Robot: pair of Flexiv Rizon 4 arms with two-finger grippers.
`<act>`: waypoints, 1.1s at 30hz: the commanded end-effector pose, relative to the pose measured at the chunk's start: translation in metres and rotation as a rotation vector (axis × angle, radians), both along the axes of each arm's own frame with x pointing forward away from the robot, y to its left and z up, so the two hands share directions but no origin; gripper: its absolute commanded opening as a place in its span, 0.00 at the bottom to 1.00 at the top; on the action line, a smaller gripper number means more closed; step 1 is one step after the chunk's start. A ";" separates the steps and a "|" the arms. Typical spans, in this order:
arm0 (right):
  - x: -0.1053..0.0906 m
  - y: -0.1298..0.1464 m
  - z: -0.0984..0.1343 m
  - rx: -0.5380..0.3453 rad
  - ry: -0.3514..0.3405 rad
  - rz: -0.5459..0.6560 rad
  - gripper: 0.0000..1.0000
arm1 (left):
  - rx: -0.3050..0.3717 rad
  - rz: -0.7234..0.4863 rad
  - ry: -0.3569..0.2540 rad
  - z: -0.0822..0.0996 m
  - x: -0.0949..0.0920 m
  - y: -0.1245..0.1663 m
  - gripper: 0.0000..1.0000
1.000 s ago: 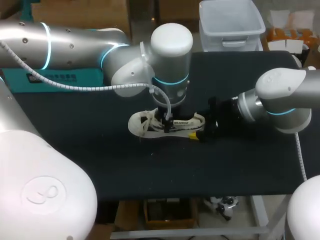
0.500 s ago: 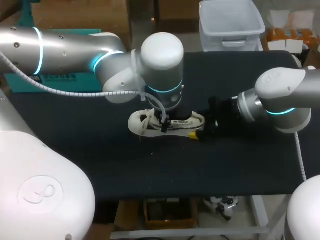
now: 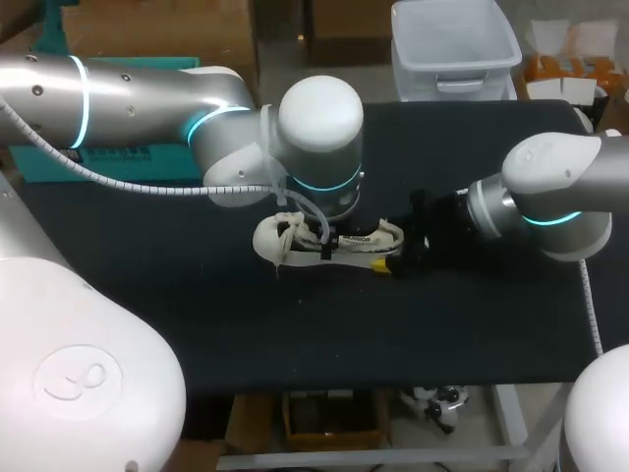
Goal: Open the shoe tongue, take the insole out of the shoe, put the insole back into the shoe, and pack the shoe into the shoebox
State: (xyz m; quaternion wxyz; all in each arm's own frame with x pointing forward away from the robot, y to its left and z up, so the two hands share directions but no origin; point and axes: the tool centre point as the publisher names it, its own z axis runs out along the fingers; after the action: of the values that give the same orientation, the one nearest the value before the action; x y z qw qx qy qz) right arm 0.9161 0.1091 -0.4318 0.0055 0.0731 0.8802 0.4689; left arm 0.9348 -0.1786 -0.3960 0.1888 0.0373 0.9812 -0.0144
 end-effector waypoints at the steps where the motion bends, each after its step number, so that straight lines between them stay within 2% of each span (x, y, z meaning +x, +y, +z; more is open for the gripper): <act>1: -0.004 -0.002 -0.003 0.004 0.003 0.007 0.00 | -0.007 0.002 -0.003 -0.071 0.041 -0.007 0.00; 5: -0.004 -0.002 -0.003 0.004 0.003 0.007 0.00 | -0.014 0.001 -0.002 -0.058 0.036 -0.008 0.00; 6: -0.004 -0.002 -0.003 0.004 0.003 0.007 0.00 | -0.026 0.000 0.007 -0.047 0.033 -0.008 0.00; 11: -0.004 -0.002 -0.003 0.004 0.003 0.007 0.00 | -0.057 -0.004 0.016 -0.018 0.021 -0.008 0.00; 17: -0.004 -0.002 -0.003 0.004 0.003 0.007 0.00 | -0.080 -0.016 0.039 0.009 0.008 -0.010 0.00; 27: -0.004 -0.002 -0.003 0.004 0.003 0.007 0.00 | -0.150 -0.066 0.143 0.035 -0.011 -0.017 0.00; 33: -0.004 -0.002 -0.003 0.004 0.003 0.007 0.00 | -0.180 -0.076 0.178 0.046 -0.019 -0.021 0.00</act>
State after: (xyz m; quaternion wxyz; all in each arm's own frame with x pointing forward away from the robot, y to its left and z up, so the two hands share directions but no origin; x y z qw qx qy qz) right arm 0.9127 0.1055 -0.4303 0.0031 0.0709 0.8800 0.4697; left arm 0.9193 -0.1996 -0.3573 0.1070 0.0546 0.9869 -0.1077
